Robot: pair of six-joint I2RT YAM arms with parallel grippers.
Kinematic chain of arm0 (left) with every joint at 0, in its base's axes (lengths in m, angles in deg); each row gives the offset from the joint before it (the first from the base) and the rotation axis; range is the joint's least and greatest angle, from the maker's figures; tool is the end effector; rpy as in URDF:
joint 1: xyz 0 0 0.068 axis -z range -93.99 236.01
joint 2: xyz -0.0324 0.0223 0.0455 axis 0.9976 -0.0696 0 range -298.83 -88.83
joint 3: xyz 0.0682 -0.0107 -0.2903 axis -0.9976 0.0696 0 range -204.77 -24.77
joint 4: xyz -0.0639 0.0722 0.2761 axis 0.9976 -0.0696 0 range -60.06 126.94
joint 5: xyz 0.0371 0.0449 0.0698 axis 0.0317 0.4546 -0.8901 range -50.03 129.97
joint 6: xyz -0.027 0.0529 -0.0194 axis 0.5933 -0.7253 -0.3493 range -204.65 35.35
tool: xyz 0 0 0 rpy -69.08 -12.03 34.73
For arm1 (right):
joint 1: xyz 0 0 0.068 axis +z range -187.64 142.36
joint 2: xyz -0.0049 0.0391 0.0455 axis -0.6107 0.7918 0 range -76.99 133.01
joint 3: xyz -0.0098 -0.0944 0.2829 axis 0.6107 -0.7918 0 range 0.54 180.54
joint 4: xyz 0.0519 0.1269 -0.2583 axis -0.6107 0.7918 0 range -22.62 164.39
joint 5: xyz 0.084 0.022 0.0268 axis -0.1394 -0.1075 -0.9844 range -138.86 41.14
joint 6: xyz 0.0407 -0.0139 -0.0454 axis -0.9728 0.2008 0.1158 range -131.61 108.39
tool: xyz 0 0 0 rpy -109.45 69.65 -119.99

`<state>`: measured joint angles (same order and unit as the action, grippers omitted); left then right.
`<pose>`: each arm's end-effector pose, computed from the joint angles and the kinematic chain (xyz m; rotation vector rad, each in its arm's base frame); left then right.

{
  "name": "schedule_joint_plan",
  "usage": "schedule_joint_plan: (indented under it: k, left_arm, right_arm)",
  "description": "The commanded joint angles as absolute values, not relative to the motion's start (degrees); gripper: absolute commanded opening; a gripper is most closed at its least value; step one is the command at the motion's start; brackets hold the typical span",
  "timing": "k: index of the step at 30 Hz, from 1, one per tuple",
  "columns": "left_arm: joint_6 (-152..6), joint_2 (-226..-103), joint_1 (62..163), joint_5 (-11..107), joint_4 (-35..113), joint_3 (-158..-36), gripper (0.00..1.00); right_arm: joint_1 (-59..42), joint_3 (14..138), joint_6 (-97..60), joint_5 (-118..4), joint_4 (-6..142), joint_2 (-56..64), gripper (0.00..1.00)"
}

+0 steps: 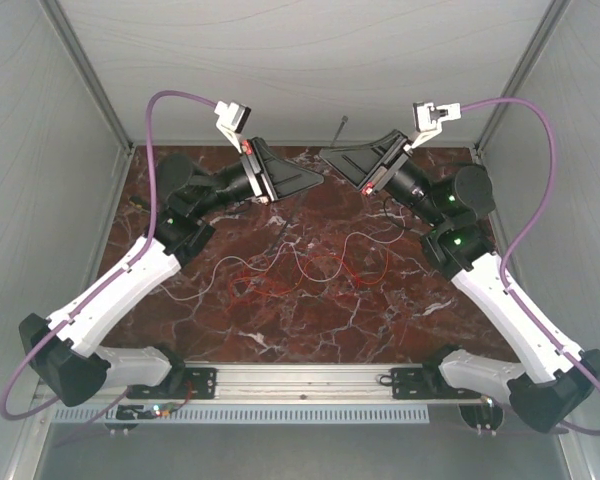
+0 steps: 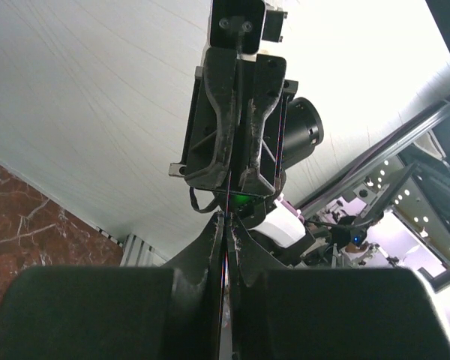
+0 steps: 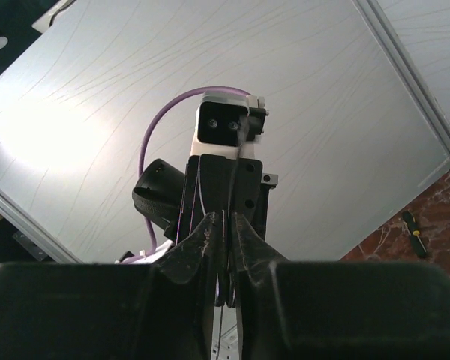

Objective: Zip-tie the wires
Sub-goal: Pick up the ribbon at the center of the board.

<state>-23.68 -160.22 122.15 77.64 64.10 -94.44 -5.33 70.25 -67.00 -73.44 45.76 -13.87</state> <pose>0.2313 -0.2049 0.4883 0.3994 1.3972 -1.8057 0.2101 0.1564 0.5194 -0.1877 1.2612 1.5756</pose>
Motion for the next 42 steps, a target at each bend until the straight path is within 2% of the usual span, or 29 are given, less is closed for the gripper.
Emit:
schedule_joint_plan:
  k: [1,14,18,24,26,28,29,31,32,34,42]
  left_arm:
    - [-23.03,-158.91,121.95,74.34,68.45,-96.82,0.0]
    - [-22.87,-158.88,121.95,74.09,68.47,-95.99,0.0]
    - [-22.78,-158.87,121.95,74.19,68.78,-95.79,0.0]
    - [-23.4,-158.74,121.95,74.51,67.87,-95.21,0.0]
    - [-24.88,-157.92,121.95,74.27,66.26,-94.77,0.23]
    - [-26.99,-156.64,121.95,73.44,63.77,-94.07,0.55]
    - [-28.83,-155.76,121.86,72.46,61.91,-93.58,0.68]
    - [-31.6,-153.6,121.87,69.49,56.26,-92.46,0.88]
    - [-33.09,-152.34,121.79,67.95,53.96,-91.69,0.95]
    - [-35.74,-150.16,121.41,65.09,49.12,-90.1,0.99]
    - [-48.37,-144.69,120.45,55.38,29.17,-89.96,0.99]
  right_arm:
    - [-4.67,70.5,-66.84,-70.83,40.56,-13.91,0.09]
    - [-4.64,70.09,-67.68,-68.87,38.25,-12.64,0.1]
    - [-4.67,70.53,-67.68,-68.72,38.41,-12.13,0.0]
    - [-4.84,71.33,-67.44,-70.38,39.66,-11.06,0.0]
    - [-6.32,71.73,-67.4,-72.09,40.7,-10.69,0.0]
    - [-8.9,71.52,-68.52,-74.44,41.24,-10.49,0.0]
    - [-10.41,71.28,-69.36,-75.95,41.25,-10.34,0.0]
    - [-13.58,70.72,-70.89,-79.16,40.87,-9.91,0.0]
    - [-15.06,70.52,-71.29,-80.75,40.81,-9.61,0.0]
    - [-17.81,70.53,-71.56,-83.79,41.43,-8.75,0.0]
    - [-25.8,71.44,-70.67,-95.26,42.13,-0.55,0.0]
